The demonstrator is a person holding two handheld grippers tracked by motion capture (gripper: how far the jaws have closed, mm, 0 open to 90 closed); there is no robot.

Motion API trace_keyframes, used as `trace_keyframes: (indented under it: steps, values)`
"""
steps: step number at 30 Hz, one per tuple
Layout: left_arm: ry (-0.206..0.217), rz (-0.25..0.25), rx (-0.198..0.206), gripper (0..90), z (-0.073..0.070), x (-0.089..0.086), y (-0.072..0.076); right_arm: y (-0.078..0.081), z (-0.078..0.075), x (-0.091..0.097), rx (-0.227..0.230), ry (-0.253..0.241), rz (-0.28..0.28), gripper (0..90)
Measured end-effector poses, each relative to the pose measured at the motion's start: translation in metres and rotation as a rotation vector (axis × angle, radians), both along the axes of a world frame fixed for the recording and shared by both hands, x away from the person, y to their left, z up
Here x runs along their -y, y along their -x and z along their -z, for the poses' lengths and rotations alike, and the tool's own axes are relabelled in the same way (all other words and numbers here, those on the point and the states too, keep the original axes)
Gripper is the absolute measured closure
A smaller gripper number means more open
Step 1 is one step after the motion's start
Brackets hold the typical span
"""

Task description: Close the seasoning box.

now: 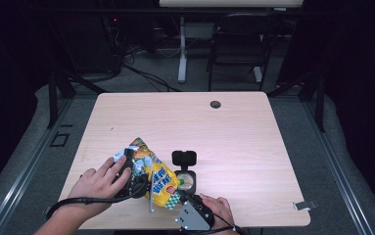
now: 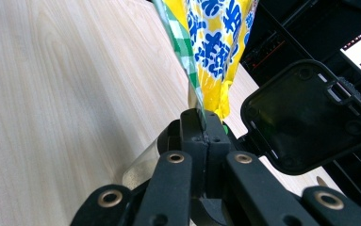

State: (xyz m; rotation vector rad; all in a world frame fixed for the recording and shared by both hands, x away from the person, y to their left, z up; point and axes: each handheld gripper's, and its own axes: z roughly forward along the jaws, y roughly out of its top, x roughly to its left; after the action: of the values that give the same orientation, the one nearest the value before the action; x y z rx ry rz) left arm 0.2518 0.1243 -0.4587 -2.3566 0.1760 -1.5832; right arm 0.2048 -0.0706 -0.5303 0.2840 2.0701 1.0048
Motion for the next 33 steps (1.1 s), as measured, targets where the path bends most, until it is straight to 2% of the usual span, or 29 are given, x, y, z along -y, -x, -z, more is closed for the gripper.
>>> trace_keyframes:
  steps: [8, 18, 31, 33]
  values:
    - [-0.010, 0.001, -0.008, 62.9, -0.0006, 0.0023, 0.0003, -0.0004, 0.0006, -0.0008, -0.014, -0.002, -0.004, 90.0]
    - [-0.012, 0.009, 0.002, 63.4, -0.0023, 0.0013, 0.0016, 0.0001, 0.0013, -0.0024, -0.010, 0.000, -0.008, 90.0]
    - [-0.035, 0.021, 0.012, 63.5, -0.0051, 0.0042, 0.0023, -0.0003, 0.0022, -0.0019, -0.009, 0.000, -0.002, 90.0]
    - [-0.036, 0.017, 0.005, 63.5, -0.0057, 0.0044, 0.0023, -0.0005, 0.0023, -0.0017, -0.008, 0.002, -0.002, 90.0]
